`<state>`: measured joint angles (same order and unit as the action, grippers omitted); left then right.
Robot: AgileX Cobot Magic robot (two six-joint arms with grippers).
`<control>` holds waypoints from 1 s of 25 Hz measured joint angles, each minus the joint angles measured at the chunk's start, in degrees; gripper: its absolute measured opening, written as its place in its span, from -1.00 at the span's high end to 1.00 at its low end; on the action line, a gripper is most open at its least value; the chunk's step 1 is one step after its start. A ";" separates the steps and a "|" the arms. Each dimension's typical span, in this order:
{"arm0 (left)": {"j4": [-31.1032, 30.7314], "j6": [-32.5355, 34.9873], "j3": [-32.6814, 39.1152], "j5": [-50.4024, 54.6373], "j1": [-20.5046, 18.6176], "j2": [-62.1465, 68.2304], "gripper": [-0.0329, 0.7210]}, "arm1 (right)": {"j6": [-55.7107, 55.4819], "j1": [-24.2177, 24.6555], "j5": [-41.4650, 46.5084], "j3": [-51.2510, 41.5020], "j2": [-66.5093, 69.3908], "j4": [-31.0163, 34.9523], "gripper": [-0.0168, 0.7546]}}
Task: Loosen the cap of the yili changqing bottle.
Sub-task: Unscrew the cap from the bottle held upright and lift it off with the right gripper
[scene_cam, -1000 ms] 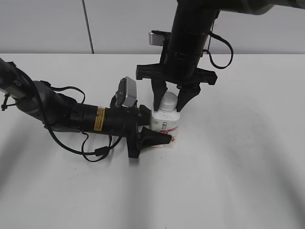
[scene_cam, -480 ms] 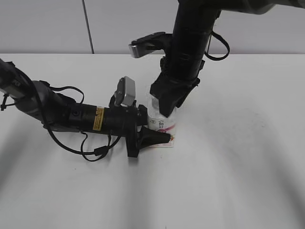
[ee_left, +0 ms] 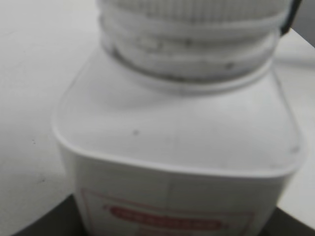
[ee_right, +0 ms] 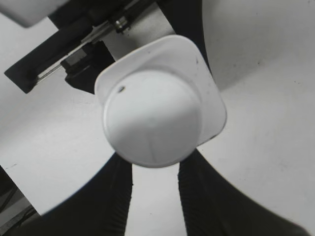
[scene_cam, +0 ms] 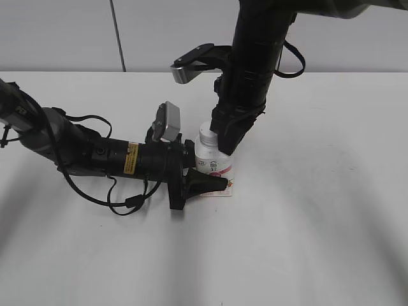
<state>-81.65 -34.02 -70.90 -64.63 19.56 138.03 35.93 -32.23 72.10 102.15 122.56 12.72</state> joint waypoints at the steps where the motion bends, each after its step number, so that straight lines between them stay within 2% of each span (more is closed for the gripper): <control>1: 0.00 0.00 0.00 0.00 0.00 0.00 -0.09 | 0.00 0.00 0.00 0.00 0.00 0.00 0.29; 14: 0.00 0.00 0.00 0.00 0.00 0.00 -0.09 | 0.06 0.00 0.00 0.00 0.00 -0.02 0.28; 25: 0.00 0.00 0.00 0.00 0.00 0.00 -0.09 | -0.12 0.00 -0.69 0.00 0.00 1.10 -0.24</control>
<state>-81.65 -34.02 -70.90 -64.63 19.56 138.03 35.82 -32.23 71.41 102.15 122.56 13.82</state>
